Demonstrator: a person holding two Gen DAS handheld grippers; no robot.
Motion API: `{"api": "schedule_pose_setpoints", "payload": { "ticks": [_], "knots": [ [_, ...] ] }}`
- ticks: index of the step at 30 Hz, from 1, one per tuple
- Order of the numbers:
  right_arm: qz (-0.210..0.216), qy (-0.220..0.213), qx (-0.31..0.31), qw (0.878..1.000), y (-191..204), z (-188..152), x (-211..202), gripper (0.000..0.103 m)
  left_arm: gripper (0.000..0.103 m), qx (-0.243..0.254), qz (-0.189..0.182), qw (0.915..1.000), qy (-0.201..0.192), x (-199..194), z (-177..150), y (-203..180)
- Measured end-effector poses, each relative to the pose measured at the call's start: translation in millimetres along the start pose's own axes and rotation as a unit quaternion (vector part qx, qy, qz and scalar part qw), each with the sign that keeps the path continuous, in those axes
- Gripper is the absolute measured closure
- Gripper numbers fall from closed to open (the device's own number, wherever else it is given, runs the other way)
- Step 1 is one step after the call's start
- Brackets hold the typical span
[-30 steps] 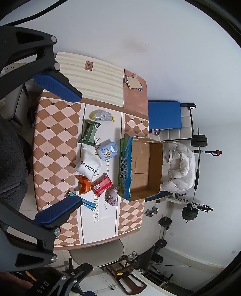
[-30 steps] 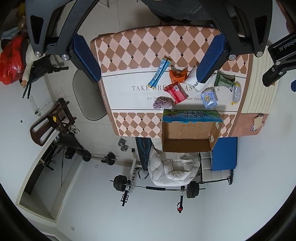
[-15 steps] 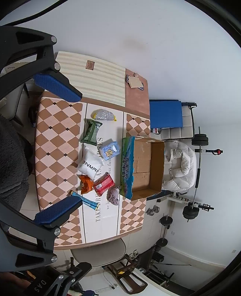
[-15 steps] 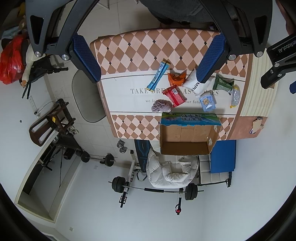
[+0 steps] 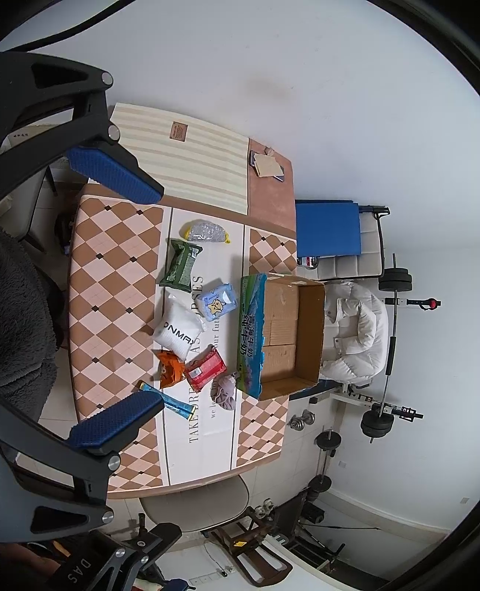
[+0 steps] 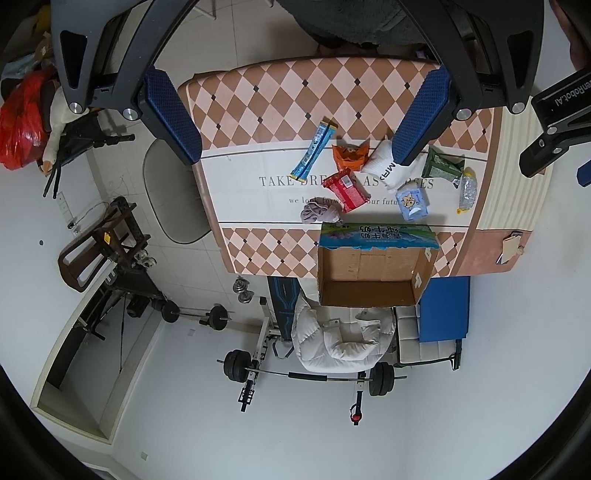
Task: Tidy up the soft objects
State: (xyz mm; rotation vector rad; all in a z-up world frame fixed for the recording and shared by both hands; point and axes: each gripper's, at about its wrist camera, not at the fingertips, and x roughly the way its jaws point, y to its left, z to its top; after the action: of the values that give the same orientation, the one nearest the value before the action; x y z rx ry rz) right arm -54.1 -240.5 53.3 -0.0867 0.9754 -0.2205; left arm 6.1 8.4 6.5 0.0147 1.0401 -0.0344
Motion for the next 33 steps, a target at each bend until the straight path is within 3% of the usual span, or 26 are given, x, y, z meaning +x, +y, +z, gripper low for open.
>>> {"api": "schedule_pose_setpoints", "payload": {
  "ticks": [33],
  "knots": [
    [-0.001,-0.012,-0.002,1.000,12.2,3.9,-3.1,0.000,0.000,-0.005,-0.001,1.0000,-0.008,-8.7,4.0,8.6]
  ]
}}
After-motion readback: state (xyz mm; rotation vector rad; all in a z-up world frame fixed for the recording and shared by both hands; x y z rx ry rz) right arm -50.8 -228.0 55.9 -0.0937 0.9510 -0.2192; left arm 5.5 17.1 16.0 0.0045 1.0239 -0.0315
